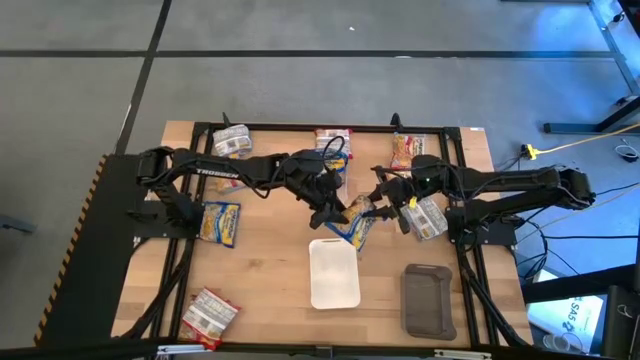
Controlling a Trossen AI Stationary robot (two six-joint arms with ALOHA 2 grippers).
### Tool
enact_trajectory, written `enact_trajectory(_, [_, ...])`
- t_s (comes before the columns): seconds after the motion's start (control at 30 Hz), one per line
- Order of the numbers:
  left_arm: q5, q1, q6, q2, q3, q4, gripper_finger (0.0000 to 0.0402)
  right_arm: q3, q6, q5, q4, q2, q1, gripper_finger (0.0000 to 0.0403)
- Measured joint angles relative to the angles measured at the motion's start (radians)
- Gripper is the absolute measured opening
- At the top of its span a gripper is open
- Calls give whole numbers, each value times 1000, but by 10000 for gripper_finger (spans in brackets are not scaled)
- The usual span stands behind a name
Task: Sort Maruchan noodles
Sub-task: Put the blue noodle pack into the transparent bin
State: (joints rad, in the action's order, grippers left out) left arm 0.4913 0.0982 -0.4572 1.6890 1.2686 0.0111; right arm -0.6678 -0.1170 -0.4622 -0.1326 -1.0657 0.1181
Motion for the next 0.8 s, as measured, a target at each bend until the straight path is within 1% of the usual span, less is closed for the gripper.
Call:
enact_trajectory(0.13, [-13, 1, 22, -1, 0, 1, 140, 0, 42, 0, 0, 0, 0, 100])
enact_trajectory(0.23, [-28, 4, 30, -18, 0, 16, 136, -35, 36, 33, 94, 24, 0, 118])
enact_trajectory(0.33, [-46, 10, 60, -53, 0, 84, 135, -118, -12, 80, 296, 80, 1, 154])
enact_trajectory(0.43, [-75, 12, 98, -82, -1, 150, 134, -215, -45, 134, 512, 107, 1, 192])
enact_trajectory(0.5, [-106, 15, 129, -90, 0, 166, 134, -281, -46, 173, 656, 115, 1, 214])
enact_trajectory(0.57, [-155, 15, 167, -109, -2, 236, 134, -326, -42, 238, 800, 132, 1, 232])
enact_trajectory(0.6, [-188, 14, 187, -113, -2, 241, 134, -325, -27, 260, 836, 146, 1, 238])
enact_trajectory(0.67, [-248, 7, 238, -134, -7, 265, 134, -281, 6, 273, 855, 180, 1, 248])
enact_trajectory(0.73, [-266, 3, 282, -141, -11, 256, 134, -203, 35, 273, 784, 213, 0, 254])
enact_trajectory(0.8, [-263, 5, 292, -151, -31, 246, 134, -101, 63, 277, 685, 254, 0, 255])
